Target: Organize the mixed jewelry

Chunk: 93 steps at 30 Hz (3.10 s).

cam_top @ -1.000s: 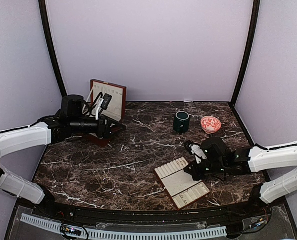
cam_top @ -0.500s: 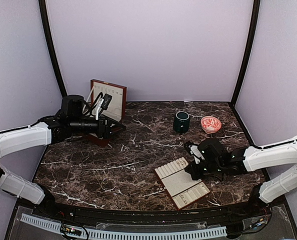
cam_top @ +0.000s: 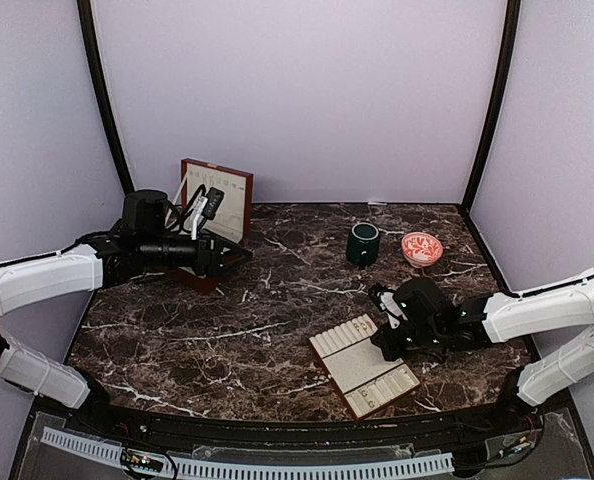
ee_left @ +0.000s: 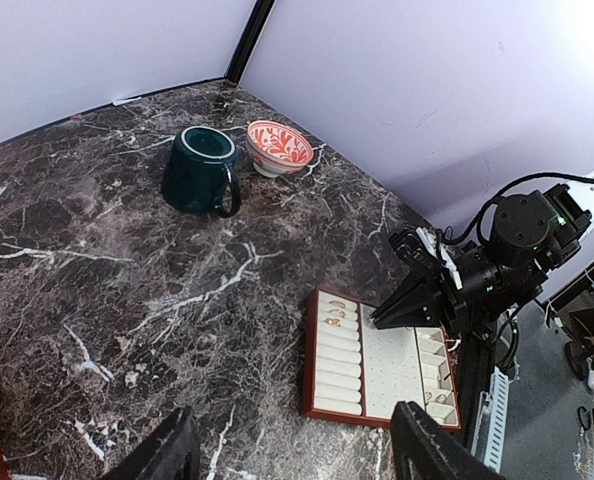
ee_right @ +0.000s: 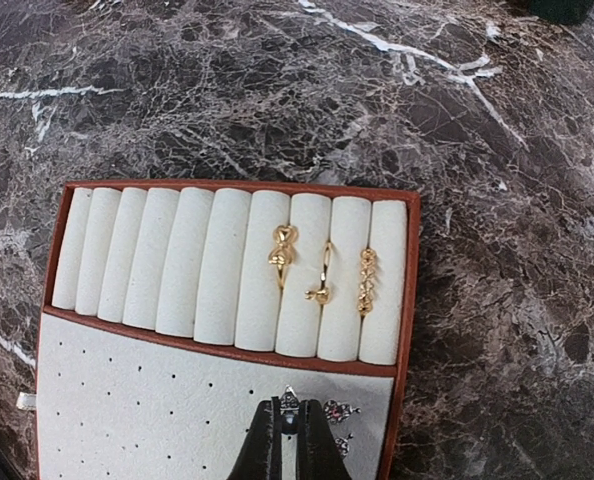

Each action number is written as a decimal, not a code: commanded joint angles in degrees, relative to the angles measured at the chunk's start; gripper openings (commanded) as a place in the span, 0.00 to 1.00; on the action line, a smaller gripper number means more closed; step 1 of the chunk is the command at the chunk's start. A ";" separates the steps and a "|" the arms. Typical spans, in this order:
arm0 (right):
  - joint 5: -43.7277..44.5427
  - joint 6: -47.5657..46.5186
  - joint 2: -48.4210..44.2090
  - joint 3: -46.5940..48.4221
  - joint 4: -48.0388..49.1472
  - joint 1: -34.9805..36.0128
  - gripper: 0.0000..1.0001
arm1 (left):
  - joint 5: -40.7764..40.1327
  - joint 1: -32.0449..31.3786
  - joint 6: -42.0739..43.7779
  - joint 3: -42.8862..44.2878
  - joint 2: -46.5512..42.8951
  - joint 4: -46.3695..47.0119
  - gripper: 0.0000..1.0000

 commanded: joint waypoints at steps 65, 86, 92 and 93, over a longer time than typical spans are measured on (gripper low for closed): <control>1.67 -0.13 -1.73 2.48 -5.39 -0.46 0.21 | 1.03 0.33 -0.18 -0.27 -1.88 0.56 0.68; -0.85 1.74 1.28 8.82 -3.93 0.46 0.15 | -2.61 0.32 0.30 -0.49 -3.10 -1.31 0.68; 0.53 2.57 6.61 16.91 -2.91 6.82 0.23 | -8.09 2.01 1.17 0.36 -4.12 -9.48 0.70; 0.53 2.77 8.40 18.59 -2.79 7.57 0.24 | -9.33 2.73 0.96 0.36 -4.18 -10.98 0.71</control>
